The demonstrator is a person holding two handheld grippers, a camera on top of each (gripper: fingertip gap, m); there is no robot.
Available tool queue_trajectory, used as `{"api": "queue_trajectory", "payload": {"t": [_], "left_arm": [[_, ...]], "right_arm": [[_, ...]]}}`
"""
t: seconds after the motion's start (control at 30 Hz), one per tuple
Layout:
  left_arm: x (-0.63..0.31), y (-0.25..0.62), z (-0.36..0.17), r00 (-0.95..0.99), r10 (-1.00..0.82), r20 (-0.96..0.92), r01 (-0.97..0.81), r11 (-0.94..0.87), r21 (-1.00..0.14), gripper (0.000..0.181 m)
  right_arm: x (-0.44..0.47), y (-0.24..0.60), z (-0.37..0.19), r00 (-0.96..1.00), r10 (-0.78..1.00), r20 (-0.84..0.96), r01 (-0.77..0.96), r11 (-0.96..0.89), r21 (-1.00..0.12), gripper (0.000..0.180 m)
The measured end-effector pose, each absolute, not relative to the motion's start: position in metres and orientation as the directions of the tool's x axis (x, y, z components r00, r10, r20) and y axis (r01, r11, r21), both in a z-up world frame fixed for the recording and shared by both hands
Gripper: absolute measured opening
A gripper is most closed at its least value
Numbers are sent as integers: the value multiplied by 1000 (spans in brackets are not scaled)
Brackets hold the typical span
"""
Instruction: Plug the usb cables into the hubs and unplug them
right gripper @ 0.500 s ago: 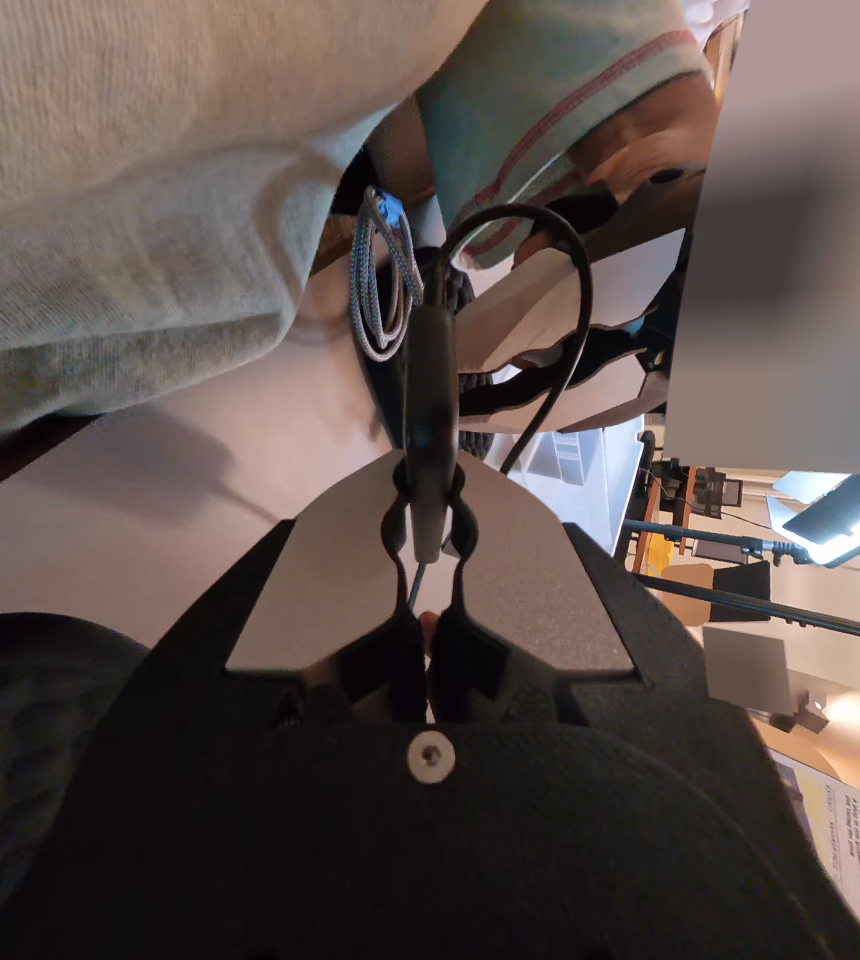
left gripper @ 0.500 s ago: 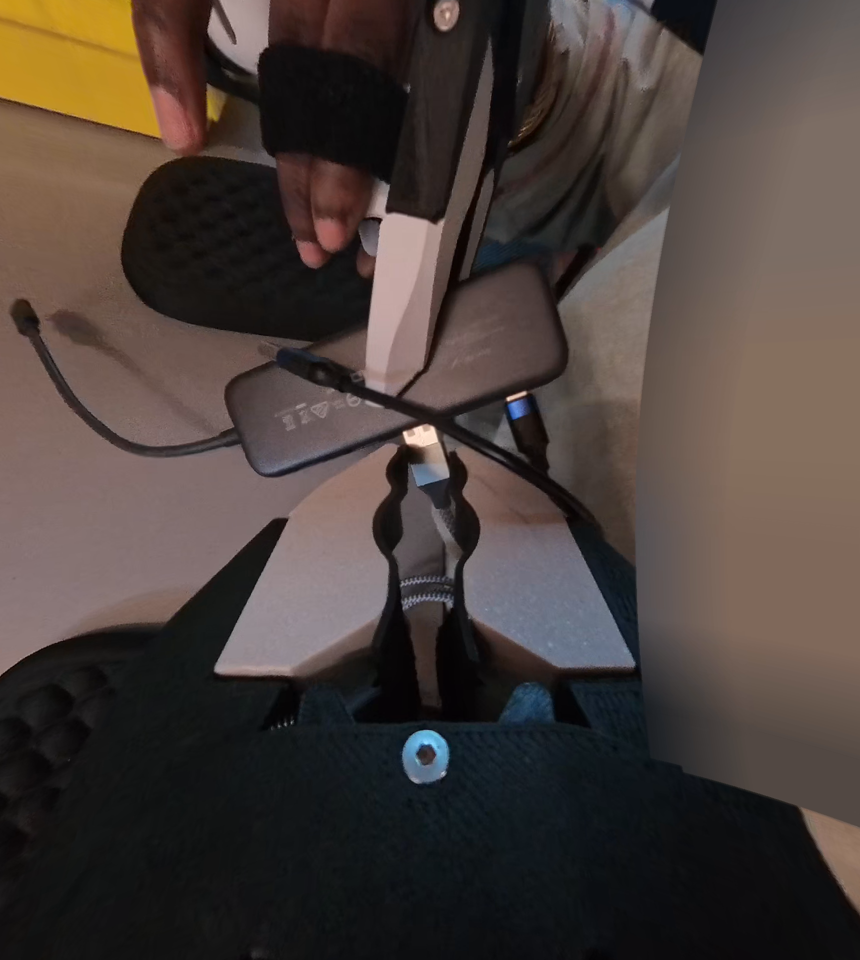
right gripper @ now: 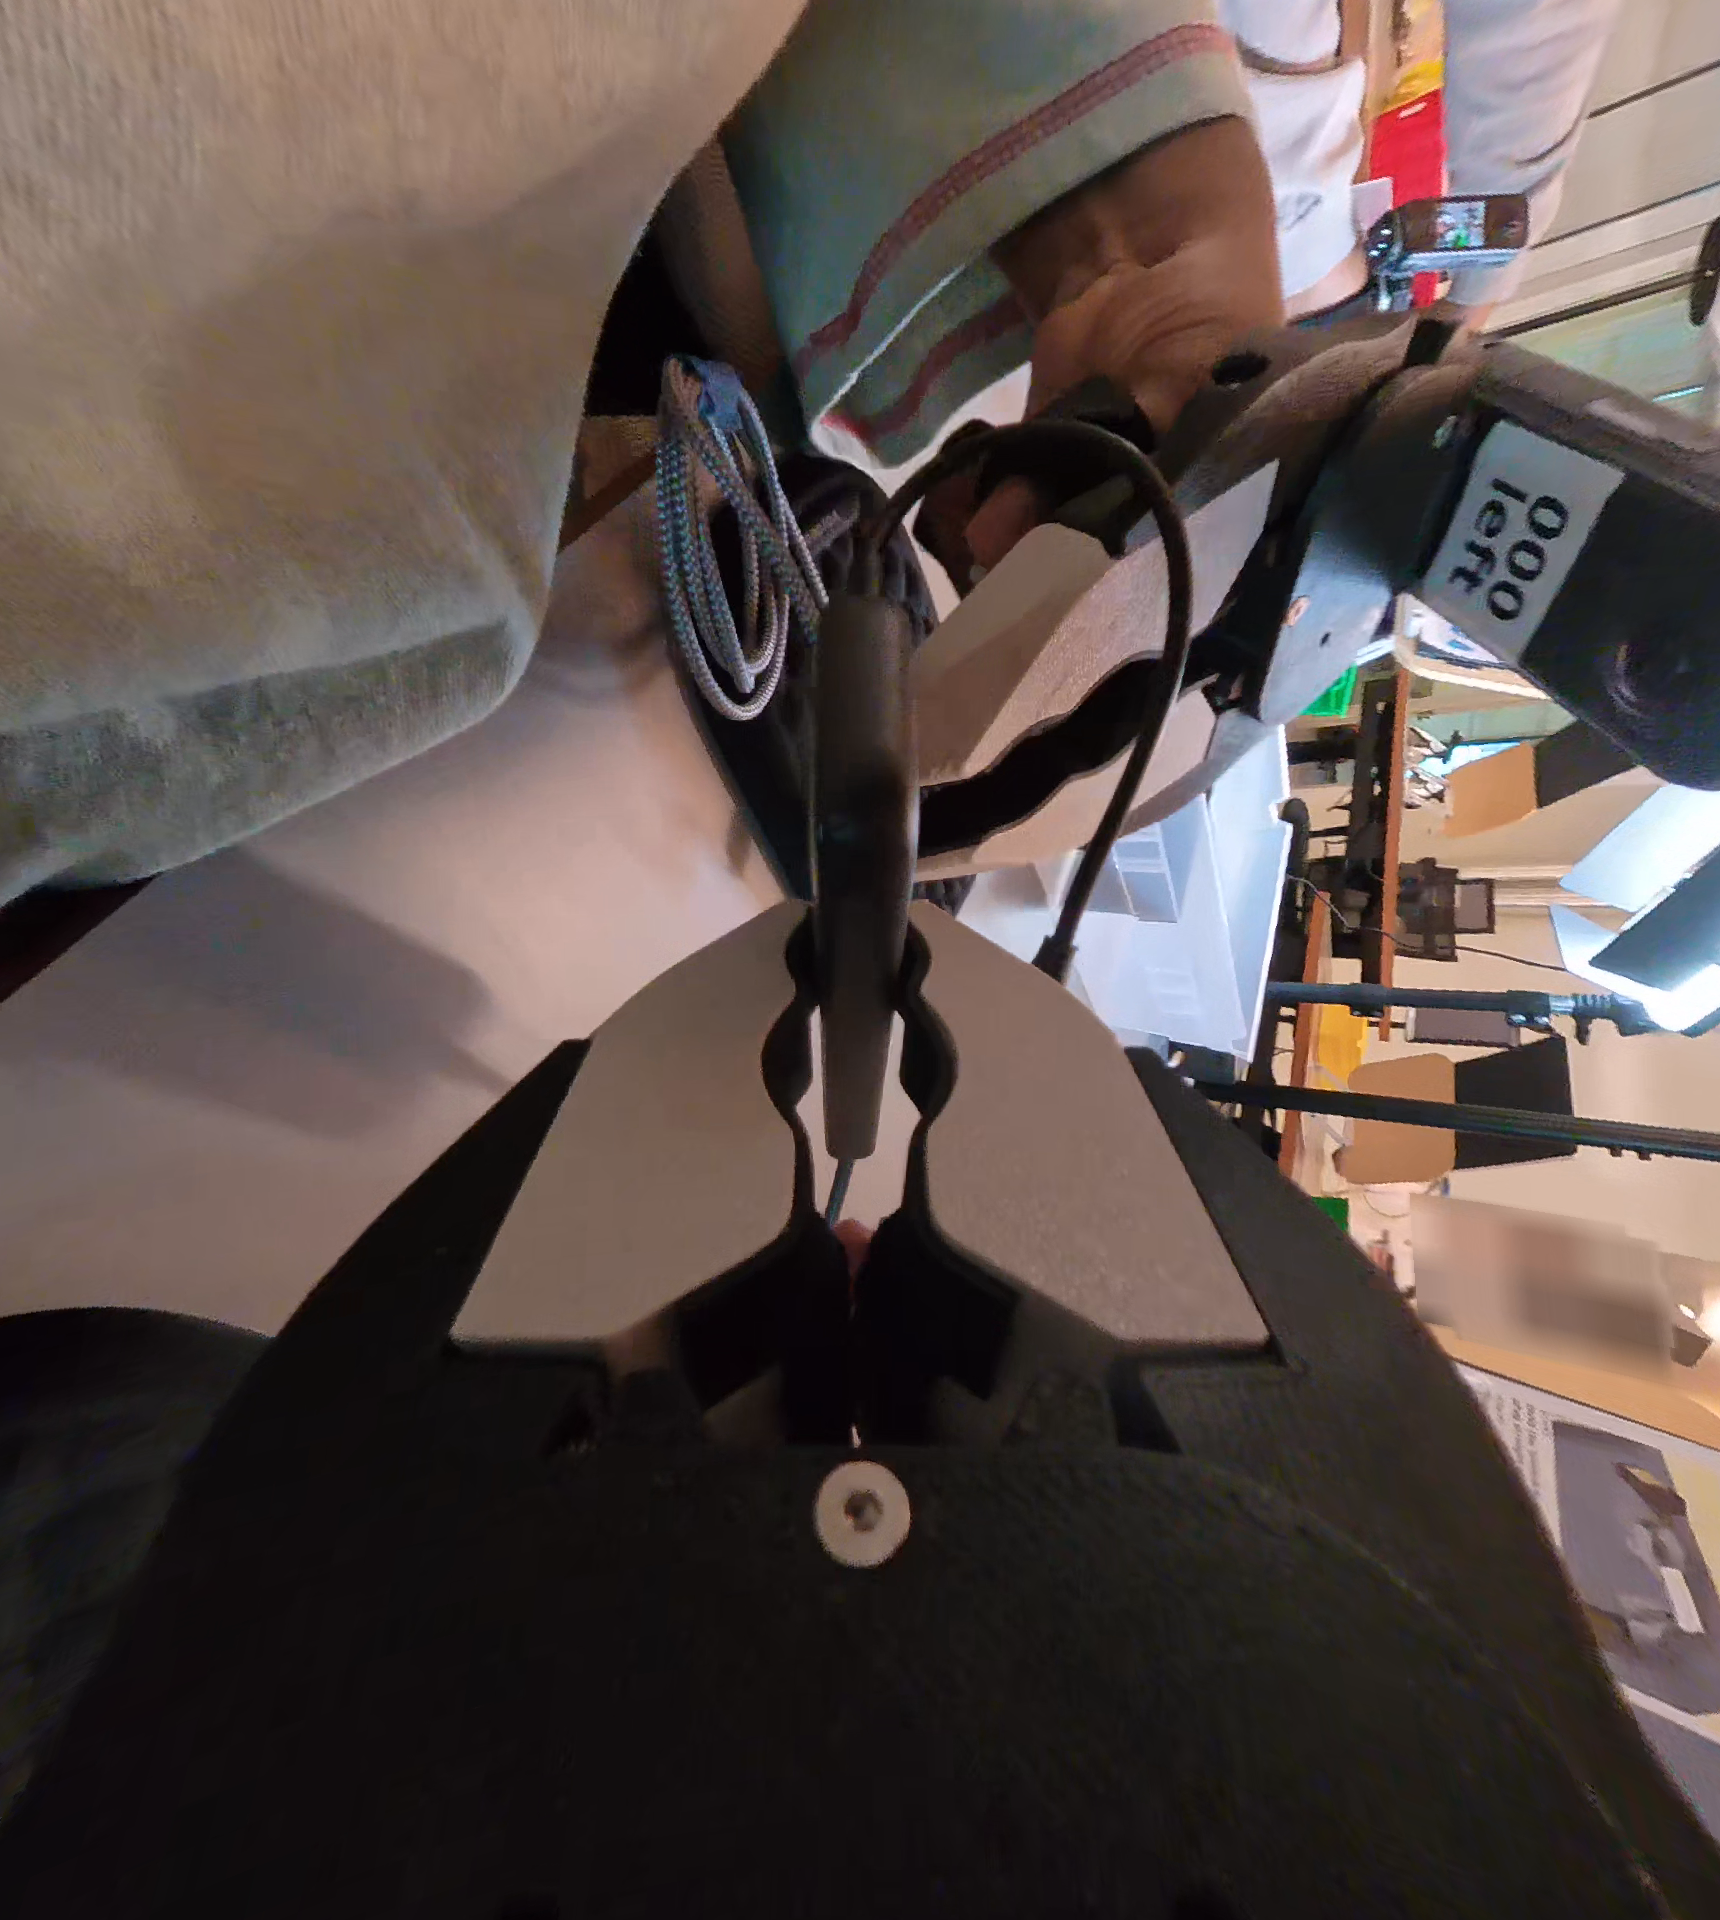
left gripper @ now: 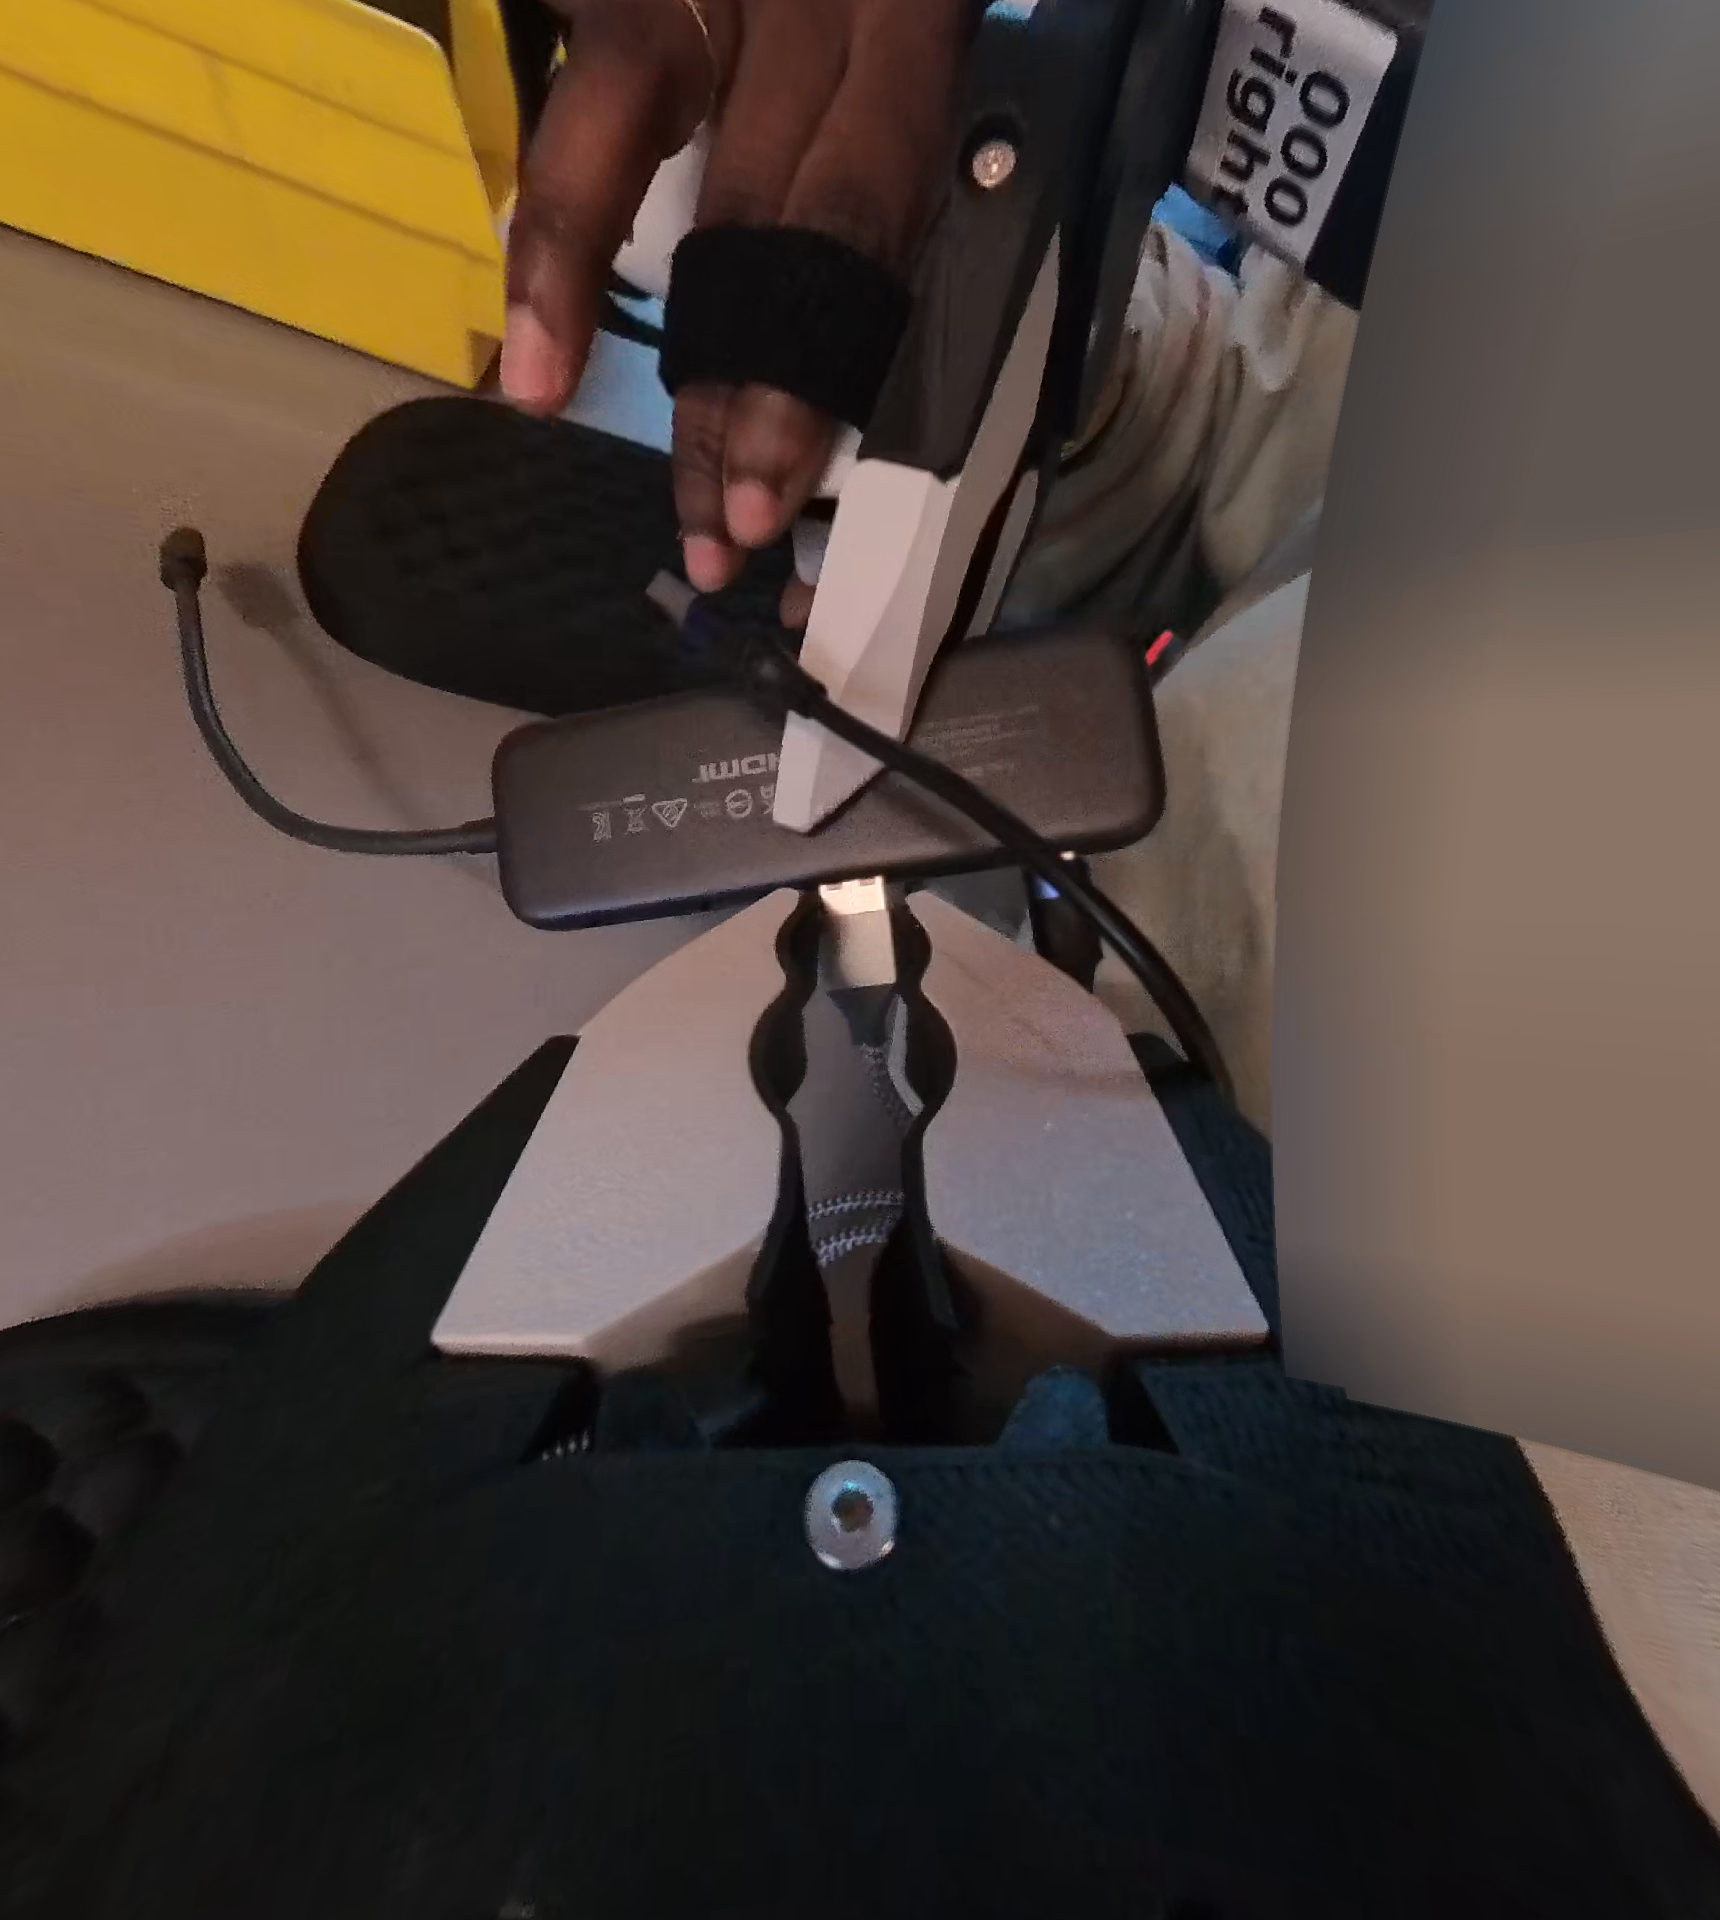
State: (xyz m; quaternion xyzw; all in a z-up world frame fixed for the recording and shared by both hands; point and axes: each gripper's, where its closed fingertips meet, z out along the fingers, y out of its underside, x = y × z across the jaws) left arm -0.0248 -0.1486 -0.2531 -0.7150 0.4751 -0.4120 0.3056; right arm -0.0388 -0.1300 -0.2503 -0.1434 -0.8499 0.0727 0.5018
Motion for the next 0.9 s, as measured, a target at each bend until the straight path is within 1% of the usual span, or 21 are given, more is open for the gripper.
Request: {"api": "queue_trajectory", "payload": {"t": [0.03, 0.07, 0.1, 0.13, 0.17, 0.23, 0.3, 0.4, 0.5, 0.63, 0.7, 0.77, 0.8, 0.83, 0.9], "left_arm": [[-25, -149, -252, 201, -928, 313, -415, -370, -831, 15], [-27, -148, -254, 200, -923, 328, -420, -383, -822, 28], [-31, -147, -258, 214, -920, 330, -438, -392, -809, 37], [-34, -147, -261, 225, -920, 321, -446, -390, -806, 38], [-37, -149, -263, 220, -922, 317, -450, -385, -806, 36], [-38, -153, -264, 209, -924, 320, -448, -381, -809, 22], [-35, -158, -264, 178, -932, 316, -447, -363, -818, 13], [-34, -155, -265, 191, -940, 284, -439, -340, -831, 13], [-29, -154, -255, 177, -933, 313, -357, -357, -863, 11], [-31, -155, -271, 191, -942, 276, -458, -334, -824, 12], [-31, -157, -274, 181, -940, 290, -454, -342, -823, 12], [-31, -153, -266, 178, -942, 283, -408, -333, -850, 14], [-30, -147, -256, 173, -950, 262, -358, -308, -881, 16], [-33, -140, -238, 191, -956, 223, -278, -271, -922, 19], [-49, -124, -198, 251, -962, 108, -110, -140, -984, 33]], "right_arm": [[-39, -130, -251, -450, 311, 837, 168, 950, -263, 13], [-39, -131, -252, -448, 304, 841, 164, 952, -257, 12], [-39, -131, -253, -445, 300, 843, 167, 953, -251, 12], [-38, -131, -254, -443, 299, 845, 172, 954, -247, 13], [-37, -130, -255, -441, 301, 845, 176, 953, -248, 13], [-37, -131, -255, -439, 308, 844, 168, 951, -259, 12], [-37, -132, -256, -446, 304, 842, 162, 953, -258, 12], [-37, -129, -257, -445, 296, 845, 182, 954, -238, 12], [-36, -134, -251, -429, 318, 845, 168, 948, -272, 12], [-38, -135, -267, -489, 287, 824, 193, 957, -219, 12], [-39, -136, -269, -489, 294, 821, 189, 955, -229, 12], [-39, -131, -260, -444, 300, 844, 187, 952, -240, 12], [-40, -130, -253, -410, 303, 860, 182, 951, -248, 12], [-41, -128, -245, -380, 299, 875, 174, 952, -250, 12], [-40, -115, -225, -290, 273, 917, 207, 954, -219, 12]]}}
